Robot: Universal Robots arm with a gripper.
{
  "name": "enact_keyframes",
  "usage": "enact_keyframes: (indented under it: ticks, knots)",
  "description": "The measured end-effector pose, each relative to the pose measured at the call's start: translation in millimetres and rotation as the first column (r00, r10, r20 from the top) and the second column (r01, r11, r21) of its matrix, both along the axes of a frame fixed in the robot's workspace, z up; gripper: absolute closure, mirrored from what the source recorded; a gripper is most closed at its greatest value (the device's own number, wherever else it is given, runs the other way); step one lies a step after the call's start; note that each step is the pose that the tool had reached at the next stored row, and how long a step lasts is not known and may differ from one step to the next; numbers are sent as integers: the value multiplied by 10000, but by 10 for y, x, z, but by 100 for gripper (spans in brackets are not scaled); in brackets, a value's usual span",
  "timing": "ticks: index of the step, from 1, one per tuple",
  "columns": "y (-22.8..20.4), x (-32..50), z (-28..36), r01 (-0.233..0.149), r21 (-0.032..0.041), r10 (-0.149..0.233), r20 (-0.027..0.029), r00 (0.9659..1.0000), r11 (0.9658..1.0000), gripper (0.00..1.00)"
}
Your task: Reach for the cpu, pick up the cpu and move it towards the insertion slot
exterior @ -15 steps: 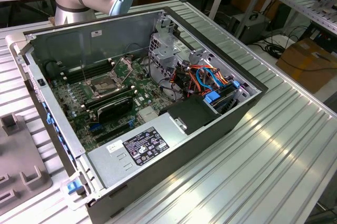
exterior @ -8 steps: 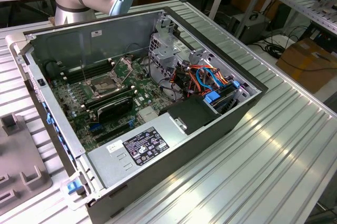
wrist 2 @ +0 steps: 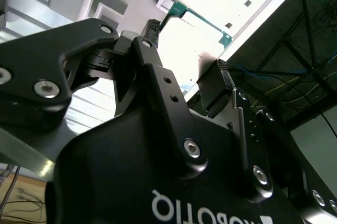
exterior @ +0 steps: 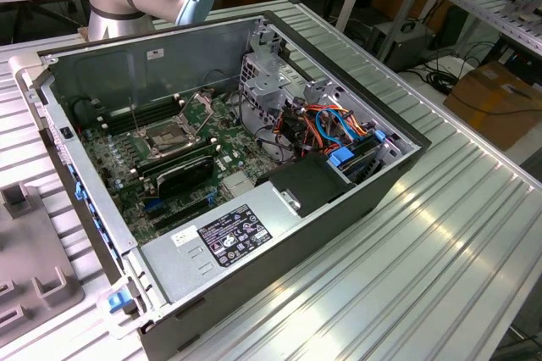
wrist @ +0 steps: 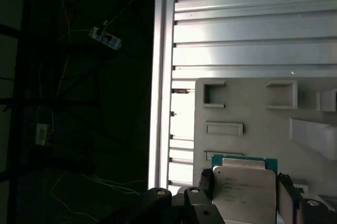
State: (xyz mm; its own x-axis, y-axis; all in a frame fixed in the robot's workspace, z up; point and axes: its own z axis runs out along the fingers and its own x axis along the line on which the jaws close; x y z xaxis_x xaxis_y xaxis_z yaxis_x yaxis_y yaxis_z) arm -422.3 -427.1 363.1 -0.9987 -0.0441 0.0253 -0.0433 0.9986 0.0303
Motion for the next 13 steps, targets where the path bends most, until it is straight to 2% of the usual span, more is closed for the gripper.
enact_keyframes:
  ticks: [3,6,13]
  knots:
    - [0,4,22,-1,1,1,1,10000,10000,45]
    - [0,12,80,0,0,0,1,10000,10000,45]
    - [0,75,89,-1,1,1,-6,10000,10000,45]
